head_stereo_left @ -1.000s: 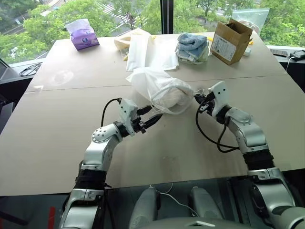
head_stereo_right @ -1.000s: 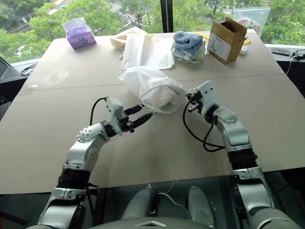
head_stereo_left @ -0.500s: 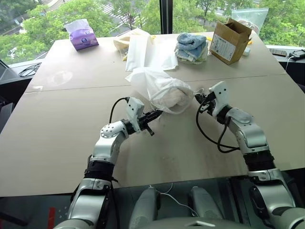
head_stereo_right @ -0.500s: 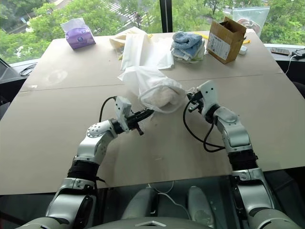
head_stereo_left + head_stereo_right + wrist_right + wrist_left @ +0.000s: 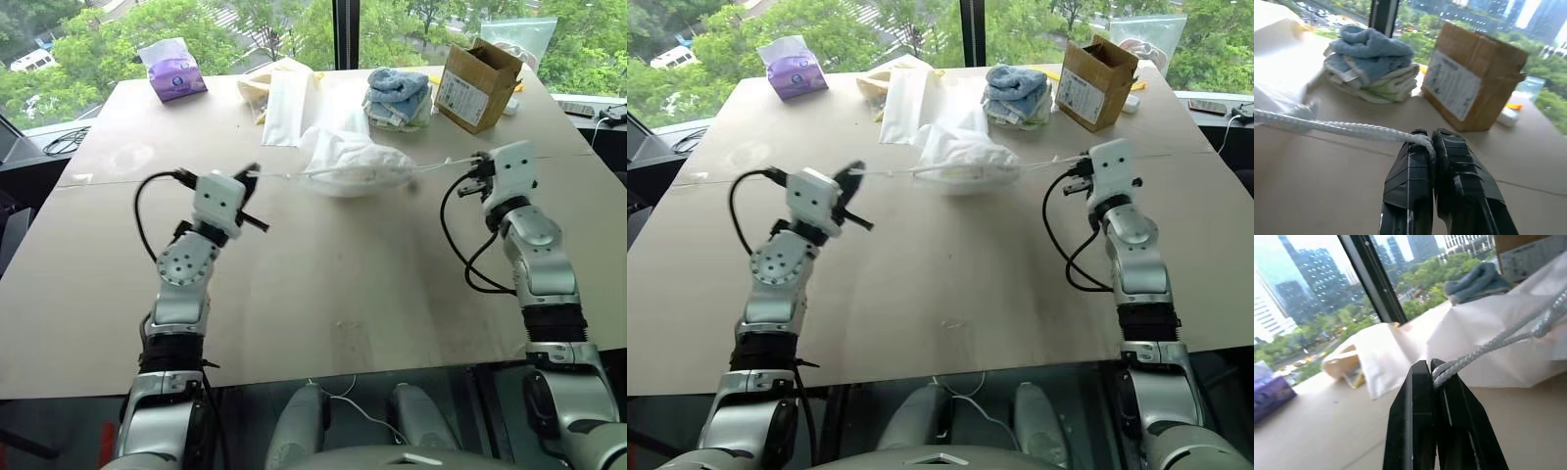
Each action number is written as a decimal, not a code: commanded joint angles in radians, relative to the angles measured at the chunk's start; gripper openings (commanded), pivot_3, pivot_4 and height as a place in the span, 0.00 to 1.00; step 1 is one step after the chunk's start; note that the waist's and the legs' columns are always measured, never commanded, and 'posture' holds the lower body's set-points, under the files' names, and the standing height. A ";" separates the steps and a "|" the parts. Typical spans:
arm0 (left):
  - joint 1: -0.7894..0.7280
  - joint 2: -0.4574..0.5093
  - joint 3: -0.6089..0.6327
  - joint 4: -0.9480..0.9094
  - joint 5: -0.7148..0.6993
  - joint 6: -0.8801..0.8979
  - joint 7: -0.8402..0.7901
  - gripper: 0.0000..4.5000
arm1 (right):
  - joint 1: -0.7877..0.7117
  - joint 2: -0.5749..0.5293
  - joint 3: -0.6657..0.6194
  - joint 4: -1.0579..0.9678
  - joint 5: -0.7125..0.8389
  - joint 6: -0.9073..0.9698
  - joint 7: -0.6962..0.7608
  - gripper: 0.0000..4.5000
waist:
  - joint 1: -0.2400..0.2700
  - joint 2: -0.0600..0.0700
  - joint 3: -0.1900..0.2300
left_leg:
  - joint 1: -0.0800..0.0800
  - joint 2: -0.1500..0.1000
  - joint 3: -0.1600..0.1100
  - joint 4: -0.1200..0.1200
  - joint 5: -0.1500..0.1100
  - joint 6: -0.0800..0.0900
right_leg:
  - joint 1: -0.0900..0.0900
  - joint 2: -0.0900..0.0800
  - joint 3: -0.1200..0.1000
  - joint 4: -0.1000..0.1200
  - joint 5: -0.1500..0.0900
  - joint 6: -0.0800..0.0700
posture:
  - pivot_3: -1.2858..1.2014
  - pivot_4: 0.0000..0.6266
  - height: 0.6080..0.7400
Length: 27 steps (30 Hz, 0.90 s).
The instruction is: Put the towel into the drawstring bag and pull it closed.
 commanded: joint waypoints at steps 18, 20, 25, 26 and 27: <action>-0.144 0.060 0.213 0.224 -0.020 0.246 0.521 0.00 | 0.022 0.042 -0.316 -0.068 0.090 0.132 -0.458 0.00 | -0.008 0.000 0.000 | 0.000 0.000 0.000 0.000 0.000 0.000 | -0.002 0.000 0.000 0.003 0.000 0.000 | 0.52 0.24 1.00; -0.142 0.059 0.204 0.226 -0.033 0.252 0.525 0.00 | 0.026 0.047 -0.332 -0.076 0.103 0.149 -0.492 0.00 | -0.007 0.000 0.000 | 0.000 0.000 0.000 0.000 0.000 0.000 | -0.002 -0.001 0.001 0.003 0.000 0.000 | 0.52 0.24 1.00; -0.140 0.052 0.189 0.226 -0.049 0.260 0.534 0.00 | 0.026 0.040 -0.324 -0.091 0.127 0.153 -0.504 0.00 | -0.010 0.000 0.000 | 0.000 -0.001 0.001 0.000 0.000 -0.001 | -0.002 0.000 0.001 0.003 0.000 0.000 | 0.52 0.24 1.00; -0.139 0.045 0.188 0.218 -0.069 0.250 0.509 0.00 | 0.022 0.041 -0.319 -0.098 0.148 0.139 -0.479 0.00 | -0.011 0.000 0.000 | 0.000 -0.001 0.001 0.000 0.000 -0.001 | -0.002 0.000 0.001 0.004 0.000 0.000 | 0.52 0.24 1.00; -0.135 0.044 0.184 0.208 -0.078 0.245 0.493 0.00 | 0.022 0.041 -0.314 -0.107 0.162 0.119 -0.462 0.00 | -0.011 0.000 0.000 | 0.000 -0.001 0.001 0.000 0.000 -0.001 | -0.002 0.000 0.001 0.004 0.000 0.000 | 0.52 0.24 1.00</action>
